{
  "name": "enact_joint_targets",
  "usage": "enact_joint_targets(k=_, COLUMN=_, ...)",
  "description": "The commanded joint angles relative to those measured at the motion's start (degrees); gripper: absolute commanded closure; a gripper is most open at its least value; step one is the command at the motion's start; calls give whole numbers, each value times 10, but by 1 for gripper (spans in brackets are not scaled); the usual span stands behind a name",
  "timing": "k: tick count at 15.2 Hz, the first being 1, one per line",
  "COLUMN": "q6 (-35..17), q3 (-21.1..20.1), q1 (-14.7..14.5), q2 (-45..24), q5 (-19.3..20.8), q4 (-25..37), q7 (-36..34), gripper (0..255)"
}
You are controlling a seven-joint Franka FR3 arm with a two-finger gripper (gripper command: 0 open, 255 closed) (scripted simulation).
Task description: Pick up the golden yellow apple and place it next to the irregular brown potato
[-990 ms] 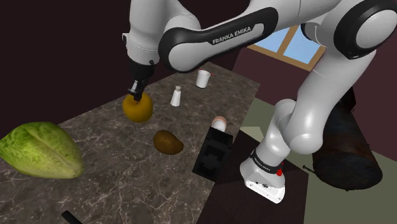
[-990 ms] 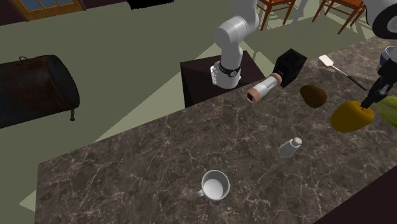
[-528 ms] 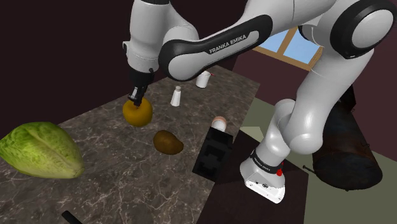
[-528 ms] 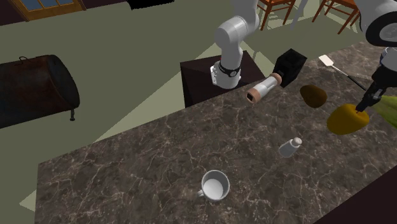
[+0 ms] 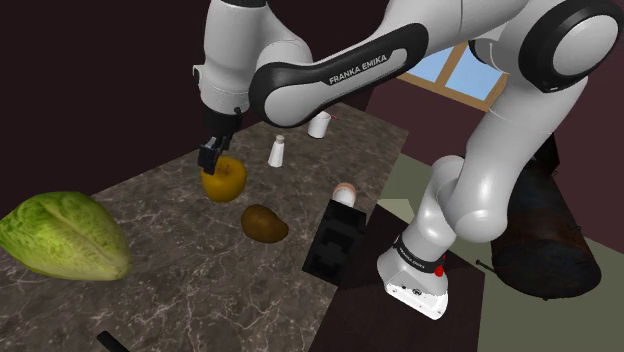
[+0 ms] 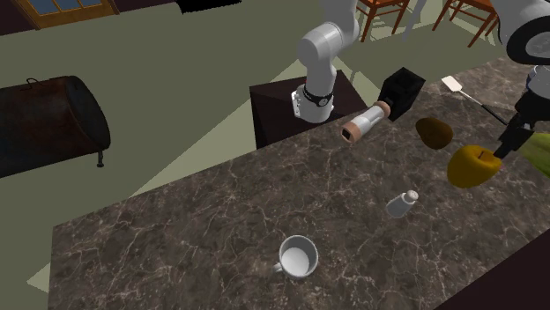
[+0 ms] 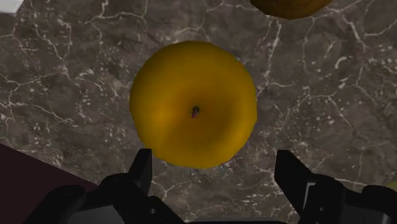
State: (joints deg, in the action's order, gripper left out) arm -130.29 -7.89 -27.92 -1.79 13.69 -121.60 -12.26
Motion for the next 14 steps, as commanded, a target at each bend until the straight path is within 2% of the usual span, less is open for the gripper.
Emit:
enact_joint_targets(k=1, q6=0, q3=0, q1=0, q2=0, q5=0, q4=0, q7=0, gripper=0)
enact_joint_targets(k=2, q6=0, q3=0, q1=0, q2=0, q5=0, q4=0, q7=0, gripper=0)
enact_joint_targets(k=6, q6=66, q3=-6, q1=-5, q2=38, q5=-16, q4=29, q7=10, gripper=0)
enact_joint_targets(k=14, q6=66, q3=-5, q1=-5, q2=38, q5=-16, q4=29, q7=10, gripper=0)
